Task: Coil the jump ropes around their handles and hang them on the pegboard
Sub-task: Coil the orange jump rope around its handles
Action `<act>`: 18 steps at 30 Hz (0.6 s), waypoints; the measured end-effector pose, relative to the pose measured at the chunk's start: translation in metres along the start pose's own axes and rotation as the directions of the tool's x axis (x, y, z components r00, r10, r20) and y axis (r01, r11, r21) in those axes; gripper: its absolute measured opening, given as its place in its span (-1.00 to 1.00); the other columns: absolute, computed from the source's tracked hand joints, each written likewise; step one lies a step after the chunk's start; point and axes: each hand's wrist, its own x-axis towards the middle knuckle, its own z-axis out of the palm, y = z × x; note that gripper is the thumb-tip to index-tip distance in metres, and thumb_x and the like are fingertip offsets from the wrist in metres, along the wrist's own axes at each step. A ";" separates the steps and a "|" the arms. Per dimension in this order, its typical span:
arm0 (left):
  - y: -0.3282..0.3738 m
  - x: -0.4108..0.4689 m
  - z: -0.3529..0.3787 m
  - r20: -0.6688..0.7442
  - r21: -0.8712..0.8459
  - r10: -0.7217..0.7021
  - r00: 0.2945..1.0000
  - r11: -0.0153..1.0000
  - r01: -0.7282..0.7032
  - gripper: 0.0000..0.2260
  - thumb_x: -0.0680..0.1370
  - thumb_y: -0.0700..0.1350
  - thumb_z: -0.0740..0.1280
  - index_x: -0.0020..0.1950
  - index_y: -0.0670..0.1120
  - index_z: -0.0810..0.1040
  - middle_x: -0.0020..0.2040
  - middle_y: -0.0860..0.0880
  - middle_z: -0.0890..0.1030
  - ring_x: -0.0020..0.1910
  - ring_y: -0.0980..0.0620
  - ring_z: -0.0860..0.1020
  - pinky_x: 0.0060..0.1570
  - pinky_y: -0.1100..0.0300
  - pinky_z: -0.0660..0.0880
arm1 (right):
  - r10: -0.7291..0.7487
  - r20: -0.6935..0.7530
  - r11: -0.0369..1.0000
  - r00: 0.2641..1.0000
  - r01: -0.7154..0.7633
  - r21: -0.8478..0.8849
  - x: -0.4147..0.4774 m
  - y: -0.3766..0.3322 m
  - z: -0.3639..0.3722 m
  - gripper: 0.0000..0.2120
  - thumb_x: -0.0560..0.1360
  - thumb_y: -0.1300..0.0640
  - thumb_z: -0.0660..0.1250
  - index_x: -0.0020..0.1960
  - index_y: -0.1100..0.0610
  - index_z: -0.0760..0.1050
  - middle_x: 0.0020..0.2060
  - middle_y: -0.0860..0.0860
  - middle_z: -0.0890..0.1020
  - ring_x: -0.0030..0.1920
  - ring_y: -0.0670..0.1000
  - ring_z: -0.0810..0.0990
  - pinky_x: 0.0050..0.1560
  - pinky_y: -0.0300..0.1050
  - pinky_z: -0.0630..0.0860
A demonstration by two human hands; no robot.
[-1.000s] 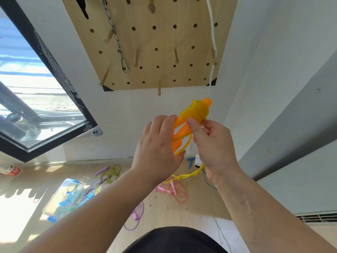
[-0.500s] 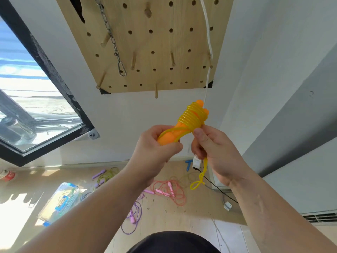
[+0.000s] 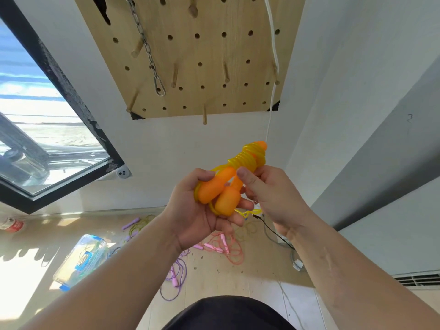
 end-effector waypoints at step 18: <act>-0.010 0.010 -0.005 0.024 0.982 0.834 0.551 0.085 -0.171 -0.44 0.38 0.15 0.49 0.31 -0.02 0.49 0.06 0.13 0.49 -0.07 0.25 0.40 -0.10 0.52 0.33 | -0.120 -0.019 0.985 0.993 0.121 0.122 -0.005 -0.008 0.001 -0.72 0.68 0.12 0.21 -0.21 0.10 0.46 -0.45 -0.01 0.45 -0.38 -0.06 0.40 -0.29 -0.25 0.42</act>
